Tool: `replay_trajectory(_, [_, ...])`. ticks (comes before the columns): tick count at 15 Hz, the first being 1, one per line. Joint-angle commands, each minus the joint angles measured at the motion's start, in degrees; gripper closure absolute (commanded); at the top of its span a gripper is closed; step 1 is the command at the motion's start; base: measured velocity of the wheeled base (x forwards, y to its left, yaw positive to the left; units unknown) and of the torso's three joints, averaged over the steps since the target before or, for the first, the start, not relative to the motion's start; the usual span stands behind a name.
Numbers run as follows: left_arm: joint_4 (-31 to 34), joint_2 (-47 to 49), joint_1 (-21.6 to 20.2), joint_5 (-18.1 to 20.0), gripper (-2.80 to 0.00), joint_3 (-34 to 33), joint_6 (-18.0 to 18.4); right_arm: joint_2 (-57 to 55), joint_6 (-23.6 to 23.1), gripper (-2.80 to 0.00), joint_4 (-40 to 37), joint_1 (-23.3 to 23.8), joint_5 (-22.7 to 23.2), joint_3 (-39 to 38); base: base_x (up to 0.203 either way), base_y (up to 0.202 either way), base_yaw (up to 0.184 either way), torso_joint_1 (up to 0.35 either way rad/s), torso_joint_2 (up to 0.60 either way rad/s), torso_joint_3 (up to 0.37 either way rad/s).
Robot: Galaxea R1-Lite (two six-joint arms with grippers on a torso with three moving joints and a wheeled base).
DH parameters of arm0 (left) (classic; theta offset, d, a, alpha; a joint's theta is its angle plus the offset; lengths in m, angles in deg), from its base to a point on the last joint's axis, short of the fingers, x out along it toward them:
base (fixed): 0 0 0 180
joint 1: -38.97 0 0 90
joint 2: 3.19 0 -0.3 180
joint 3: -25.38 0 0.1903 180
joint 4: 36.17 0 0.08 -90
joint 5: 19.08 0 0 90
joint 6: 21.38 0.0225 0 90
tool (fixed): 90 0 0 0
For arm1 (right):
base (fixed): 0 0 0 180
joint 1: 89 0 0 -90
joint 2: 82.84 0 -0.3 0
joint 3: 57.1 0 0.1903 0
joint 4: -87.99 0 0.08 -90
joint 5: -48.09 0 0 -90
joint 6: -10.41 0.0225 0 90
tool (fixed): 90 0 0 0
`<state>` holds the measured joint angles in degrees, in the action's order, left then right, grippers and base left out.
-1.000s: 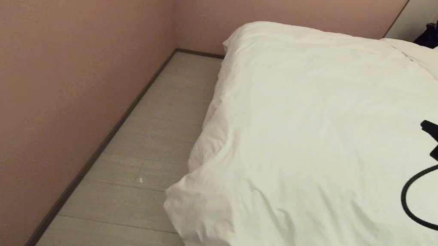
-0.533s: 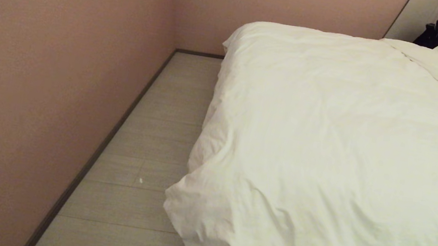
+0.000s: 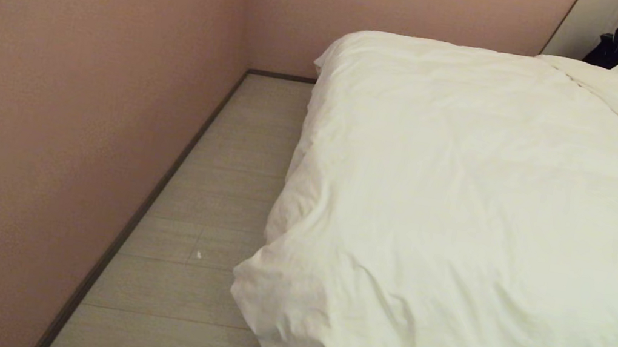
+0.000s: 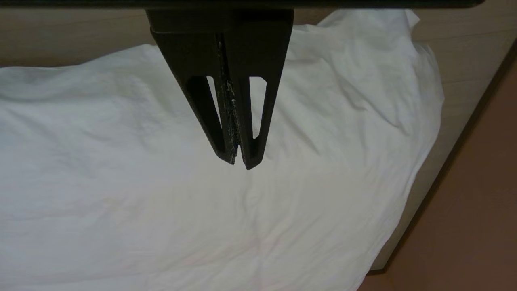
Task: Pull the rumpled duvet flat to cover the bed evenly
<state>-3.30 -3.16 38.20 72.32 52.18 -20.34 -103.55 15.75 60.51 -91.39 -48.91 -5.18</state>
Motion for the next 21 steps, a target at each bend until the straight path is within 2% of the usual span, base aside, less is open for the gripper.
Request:
replay_trajectory(1, [0.07,-0.02,-0.02,0.0,0.0,0.07,0.01,9.91,-2.43,0.0,-6.32,0.91,-0.18,-1.64,0.0,0.0,0.0,0.0,0.0,0.0])
replay_trajectory(4, [0.07,-0.02,-0.02,0.27,0.0,0.08,0.36,18.73,-7.13,0.0,-7.21,1.79,0.39,-4.46,0.0,0.0,0.0,0.0,0.0,0.0])
replay_trajectory(6, [0.07,-0.02,-0.02,0.0,0.0,-0.01,0.01,20.67,-11.08,0.0,-5.51,1.93,0.8,-7.74,0.0,0.0,0.0,0.0,0.0,0.0])
replay_trajectory(9, [0.07,-0.02,-0.02,0.0,0.0,-0.01,0.01,20.71,-11.32,0.0,-0.24,1.95,1.1,-12.32,0.0,0.0,0.0,0.0,0.0,0.0])
replay_trajectory(12, [0.07,-0.02,-0.02,-0.26,0.0,-0.01,0.18,20.71,-11.44,0.0,6.4,1.95,1.71,-22.86,0.0,0.0,0.0,0.0,0.0,0.0])
replay_trajectory(14, [0.07,-0.02,-0.02,-0.08,0.0,-0.01,0.1,20.71,-11.33,0.0,9.99,1.95,2.82,-26.47,0.0,0.0,0.0,0.0,0.0,0.0])
replay_trajectory(18, [0.07,-0.02,-0.02,-0.08,0.0,0.0,0.35,20.71,-10.62,0.0,9.47,1.95,6.35,-28.2,0.0,0.0,0.0,0.0,0.0,0.0])
replay_trajectory(21, [0.07,-0.02,-0.02,0.09,0.0,-0.01,0.36,20.71,-8.85,0.0,3.94,1.95,7.97,-28.46,0.0,0.0,0.0,0.0,0.0,0.0])
